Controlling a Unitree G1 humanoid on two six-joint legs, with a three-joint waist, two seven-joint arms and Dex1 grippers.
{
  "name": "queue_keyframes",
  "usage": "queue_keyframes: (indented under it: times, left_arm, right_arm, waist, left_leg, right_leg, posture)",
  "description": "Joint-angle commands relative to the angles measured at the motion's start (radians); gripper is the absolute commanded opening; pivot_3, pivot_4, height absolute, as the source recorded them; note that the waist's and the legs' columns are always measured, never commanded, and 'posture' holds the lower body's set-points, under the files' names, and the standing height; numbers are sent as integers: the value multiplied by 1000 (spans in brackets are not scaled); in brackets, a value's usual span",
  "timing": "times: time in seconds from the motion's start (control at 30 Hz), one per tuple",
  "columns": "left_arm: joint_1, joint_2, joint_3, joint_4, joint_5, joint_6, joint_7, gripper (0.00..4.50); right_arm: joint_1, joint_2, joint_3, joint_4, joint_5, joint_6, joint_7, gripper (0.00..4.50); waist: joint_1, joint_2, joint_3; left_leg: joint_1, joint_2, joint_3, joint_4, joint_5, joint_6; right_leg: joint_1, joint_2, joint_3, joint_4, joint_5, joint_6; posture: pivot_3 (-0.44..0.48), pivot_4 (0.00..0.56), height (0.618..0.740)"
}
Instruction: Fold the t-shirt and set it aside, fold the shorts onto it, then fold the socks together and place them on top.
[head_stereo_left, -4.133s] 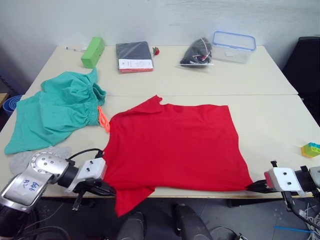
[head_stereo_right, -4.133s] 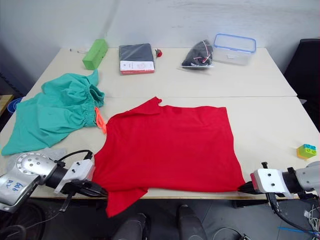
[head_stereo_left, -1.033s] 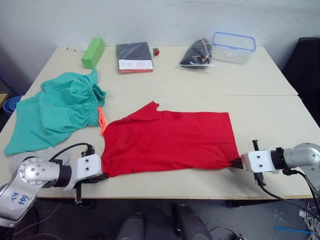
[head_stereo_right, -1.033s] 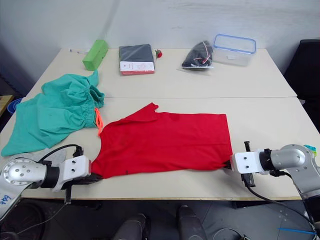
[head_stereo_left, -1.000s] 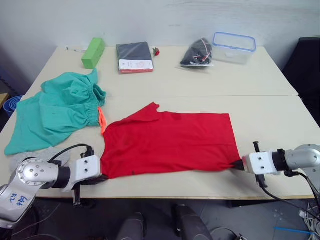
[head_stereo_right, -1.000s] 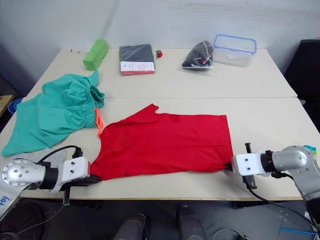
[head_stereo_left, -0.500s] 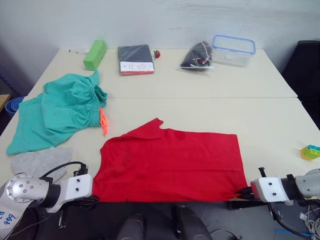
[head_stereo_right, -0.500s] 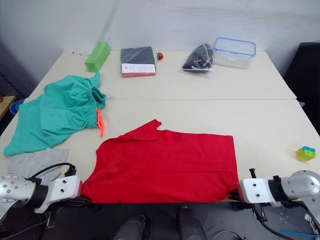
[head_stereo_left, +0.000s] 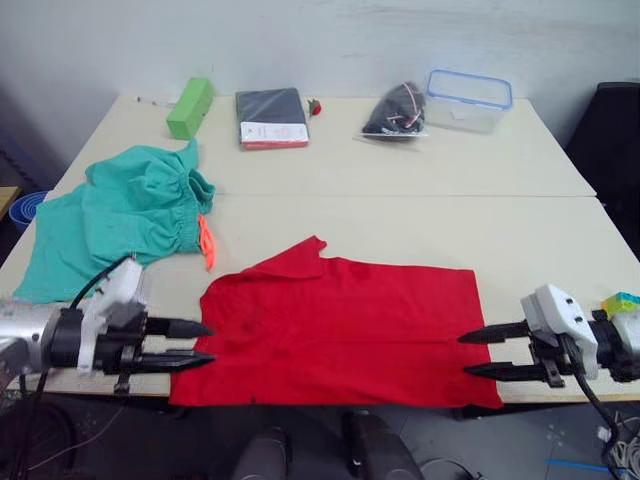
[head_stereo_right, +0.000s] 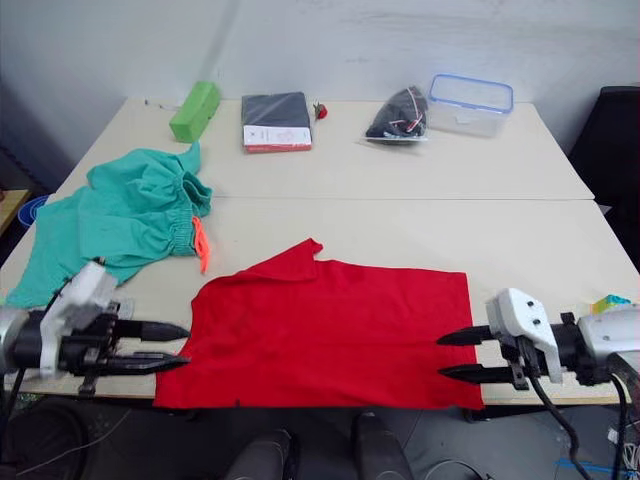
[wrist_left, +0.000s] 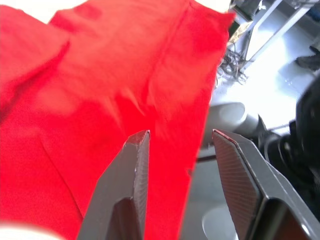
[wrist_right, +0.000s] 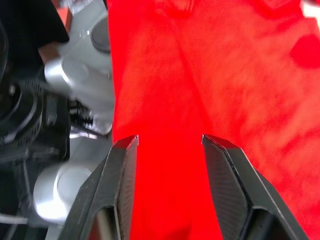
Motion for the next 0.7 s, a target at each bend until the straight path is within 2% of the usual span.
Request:
queue_keyframes:
  times: [0.03,0.1,0.17,0.2,0.3,0.4,0.5,0.63,0.67,0.7]
  left_arm:
    - [-42,-33,-206,12,166,-75,78,1506]
    - [-62,-47,-293,27,227,-108,85,924]
    - [-76,-52,-369,36,288,-139,85,233]
    - [-81,-53,-386,39,304,-147,85,48]
    - [-91,-64,-479,94,426,-221,108,48]
    - [-100,-69,-512,144,495,-266,127,48]
    - [-91,-71,-508,184,523,-307,133,48]
    - [-79,-76,-487,213,524,-332,141,48]
    - [-76,-76,-482,216,522,-335,141,48]
    - [-73,-76,-477,217,519,-337,142,48]
  right_arm:
    - [-83,52,119,-46,-54,9,-26,747]
    - [-119,83,184,-49,-111,-2,-42,64]
    - [-132,104,254,-52,-179,-34,-39,0]
    - [-135,109,271,-51,-196,-43,-36,0]
    - [-136,132,365,-35,-321,-98,-58,0]
    - [-101,106,380,24,-411,-162,-66,0]
    - [-33,42,333,100,-454,-264,-37,0]
    - [74,-50,233,222,-472,-392,-10,0]
    - [96,-66,204,252,-468,-417,-3,0]
    - [112,-76,181,273,-462,-434,1,0]
  waist:
    - [-4,0,0]
    - [-4,0,0]
    - [0,0,0]
    - [2,0,0]
    - [5,0,0]
    - [10,1,-1]
    - [12,2,-1]
    - [5,1,-2]
    - [4,1,-3]
    - [4,-1,-3]
  left_leg:
    - [0,0,1,-1,0,0]
    - [-1,0,1,-3,0,-1]
    - [-4,0,0,-3,-1,-2]
    - [-5,0,-1,-3,-1,-2]
    - [-7,0,-2,-3,-2,-1]
    - [-9,-1,-3,-2,-3,0]
    - [-6,-2,-2,-1,-4,2]
    - [6,0,-3,-3,-4,3]
    - [8,1,-2,-3,-5,3]
    - [8,1,-1,-2,-4,3]
  right_leg:
    - [-1,0,0,0,0,0]
    - [-4,0,0,0,0,0]
    - [-6,0,0,1,0,0]
    - [-7,-1,0,1,0,0]
    - [-8,-1,0,0,0,0]
    - [-8,-2,-1,-1,0,0]
    - [-4,-4,-1,-2,0,1]
    - [15,-2,0,-8,-4,-1]
    - [18,-1,1,-10,-13,-15]
    - [18,-2,1,-10,-13,-14]
  posture:
    - [0,150,740]
    - [0,150,740]
    - [0,150,740]
    - [0,150,740]
    - [0,150,740]
    - [0,150,740]
    - [0,150,740]
    - [0,150,740]
    - [0,150,740]
    - [0,150,740]
